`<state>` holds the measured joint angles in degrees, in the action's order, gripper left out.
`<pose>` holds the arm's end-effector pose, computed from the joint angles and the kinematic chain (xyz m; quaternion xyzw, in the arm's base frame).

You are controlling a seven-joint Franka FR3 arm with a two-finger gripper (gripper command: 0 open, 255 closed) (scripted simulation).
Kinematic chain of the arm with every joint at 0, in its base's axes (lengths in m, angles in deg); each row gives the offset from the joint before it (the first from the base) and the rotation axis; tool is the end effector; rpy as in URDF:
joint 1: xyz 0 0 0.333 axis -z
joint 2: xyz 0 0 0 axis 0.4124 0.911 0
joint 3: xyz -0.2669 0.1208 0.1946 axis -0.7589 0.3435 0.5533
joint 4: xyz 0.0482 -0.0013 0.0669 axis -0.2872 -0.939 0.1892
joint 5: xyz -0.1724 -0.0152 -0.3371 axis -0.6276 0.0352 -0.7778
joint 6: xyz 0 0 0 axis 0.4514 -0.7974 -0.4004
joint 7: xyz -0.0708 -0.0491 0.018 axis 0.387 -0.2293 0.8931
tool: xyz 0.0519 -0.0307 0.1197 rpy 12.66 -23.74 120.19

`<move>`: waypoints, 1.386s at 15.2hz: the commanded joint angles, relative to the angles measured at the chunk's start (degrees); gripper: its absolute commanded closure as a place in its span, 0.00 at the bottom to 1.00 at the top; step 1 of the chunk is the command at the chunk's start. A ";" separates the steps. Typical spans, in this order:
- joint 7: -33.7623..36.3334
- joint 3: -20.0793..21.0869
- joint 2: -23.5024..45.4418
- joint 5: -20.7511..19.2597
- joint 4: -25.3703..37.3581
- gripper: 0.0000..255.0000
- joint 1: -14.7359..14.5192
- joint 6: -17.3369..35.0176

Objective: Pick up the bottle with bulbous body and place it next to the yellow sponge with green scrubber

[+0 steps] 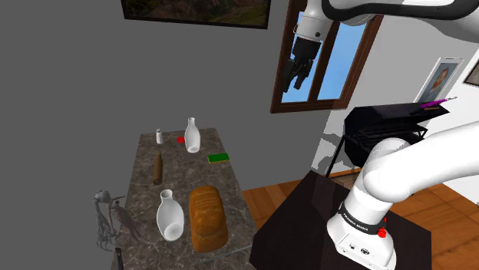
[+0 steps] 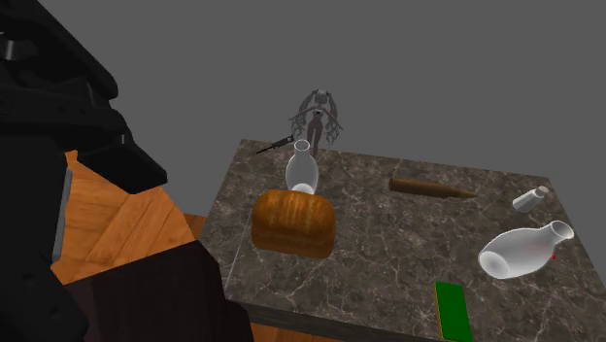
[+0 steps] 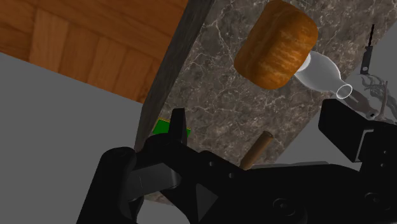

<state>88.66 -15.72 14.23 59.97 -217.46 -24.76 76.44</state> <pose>0.2960 -0.0102 0.6180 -0.9974 0.0089 -0.0600 0.0391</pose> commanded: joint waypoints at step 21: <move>20.14 18.12 24.85 3.50 -4.47 0.00 -4.44 29.89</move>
<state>107.63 1.55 37.11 63.77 -222.35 -29.14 104.72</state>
